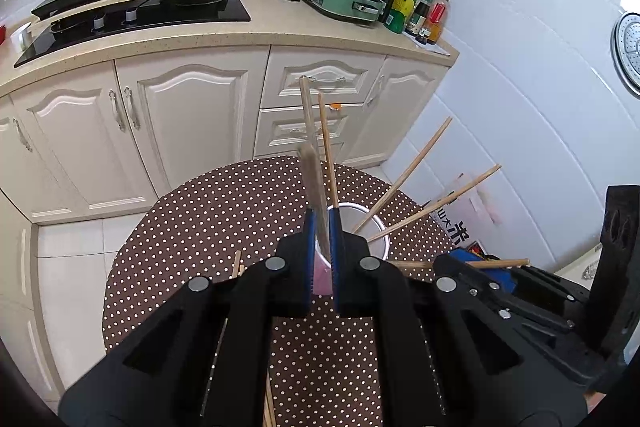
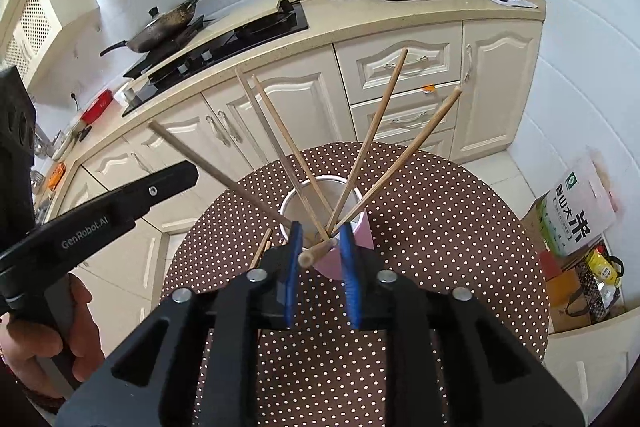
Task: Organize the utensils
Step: 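Open the right gripper and move it back to the chopstick pile, then grasp another wooden chopstick from the pile with the right gripper, then lift the chopstick and lower it into the pink cup with the right gripper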
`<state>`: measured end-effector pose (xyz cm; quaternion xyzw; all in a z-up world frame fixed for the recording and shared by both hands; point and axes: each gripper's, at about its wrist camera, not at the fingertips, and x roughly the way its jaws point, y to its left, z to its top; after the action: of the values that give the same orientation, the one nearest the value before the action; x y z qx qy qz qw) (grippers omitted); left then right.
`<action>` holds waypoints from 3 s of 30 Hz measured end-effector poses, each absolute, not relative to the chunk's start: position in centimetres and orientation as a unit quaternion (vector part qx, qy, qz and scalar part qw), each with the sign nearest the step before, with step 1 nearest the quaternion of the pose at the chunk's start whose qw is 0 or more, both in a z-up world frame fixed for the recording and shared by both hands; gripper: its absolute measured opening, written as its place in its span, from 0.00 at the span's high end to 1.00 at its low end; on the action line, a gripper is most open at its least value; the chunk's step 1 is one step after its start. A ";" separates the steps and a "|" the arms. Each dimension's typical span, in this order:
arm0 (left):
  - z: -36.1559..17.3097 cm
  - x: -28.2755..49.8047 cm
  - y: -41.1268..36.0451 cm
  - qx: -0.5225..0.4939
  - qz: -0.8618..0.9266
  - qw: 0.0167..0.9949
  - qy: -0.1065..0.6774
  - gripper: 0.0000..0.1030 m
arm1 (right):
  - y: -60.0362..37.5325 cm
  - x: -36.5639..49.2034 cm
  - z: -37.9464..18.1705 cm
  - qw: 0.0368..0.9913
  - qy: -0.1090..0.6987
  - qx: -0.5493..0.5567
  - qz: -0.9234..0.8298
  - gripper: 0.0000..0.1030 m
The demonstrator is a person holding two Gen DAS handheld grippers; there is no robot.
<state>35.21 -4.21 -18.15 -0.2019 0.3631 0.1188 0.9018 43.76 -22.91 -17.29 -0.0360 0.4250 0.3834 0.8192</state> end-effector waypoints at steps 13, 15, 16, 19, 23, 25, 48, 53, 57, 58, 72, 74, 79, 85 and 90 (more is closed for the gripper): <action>-19.4 31.6 -1.5 -0.187 0.129 0.896 0.382 0.52 | -24.3 42.1 -17.7 0.832 0.425 -0.015 0.356 0.75; -20.4 31.2 -0.6 -0.189 0.133 0.889 0.395 0.52 | -24.2 41.8 -18.2 0.830 0.432 -0.013 0.352 0.75; -20.7 31.1 -0.3 -0.191 0.132 0.887 0.400 0.52 | -24.2 41.6 -18.6 0.829 0.437 -0.013 0.349 0.75; -22.3 30.9 0.8 -0.201 0.129 0.876 0.419 0.52 | -23.9 41.1 -19.4 0.826 0.448 -0.009 0.341 0.75; -24.2 31.0 1.4 -0.198 0.121 0.863 0.449 0.52 | -22.9 40.4 -20.5 0.822 0.460 -0.008 0.334 0.75; -25.5 31.3 1.5 -0.199 0.112 0.853 0.469 0.52 | -22.4 40.0 -21.2 0.820 0.467 -0.009 0.331 0.75; -36.1 36.7 1.1 -0.128 0.081 0.792 0.592 0.61 | -16.7 40.4 -29.8 0.767 0.559 -0.013 0.315 0.75; -36.2 37.6 1.0 -0.092 0.085 0.796 0.593 0.75 | -15.1 41.1 -30.8 0.761 0.567 -0.014 0.315 0.75; -36.1 37.1 2.6 -0.118 0.082 0.794 0.591 0.90 | -13.4 41.3 -31.4 0.755 0.572 -0.027 0.320 0.78; -36.1 36.9 2.8 -0.124 0.080 0.793 0.591 0.91 | -13.0 41.3 -31.5 0.753 0.573 -0.033 0.320 0.80; -35.5 34.6 3.5 -0.165 0.055 0.797 0.579 0.94 | -9.8 42.1 -32.9 0.740 0.594 -0.094 0.300 0.88; -35.2 34.3 3.4 -0.165 0.056 0.798 0.577 0.94 | -8.8 42.5 -32.9 0.737 0.598 -0.106 0.297 0.88; -34.4 34.1 3.3 -0.176 0.061 0.801 0.569 0.94 | -7.9 43.2 -33.1 0.731 0.604 -0.119 0.294 0.95; -32.7 33.9 2.9 -0.182 0.064 0.811 0.552 0.94 | -9.5 43.4 -32.4 0.714 0.615 -0.079 0.326 0.95; -29.9 33.3 2.5 -0.184 0.067 0.824 0.532 0.94 | -10.5 42.0 -29.0 0.714 0.591 -0.058 0.372 0.95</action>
<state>33.29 2.45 -29.92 -0.1840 0.5316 0.0672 0.8240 42.04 -10.51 -29.03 -0.0578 0.5908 0.3719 0.7137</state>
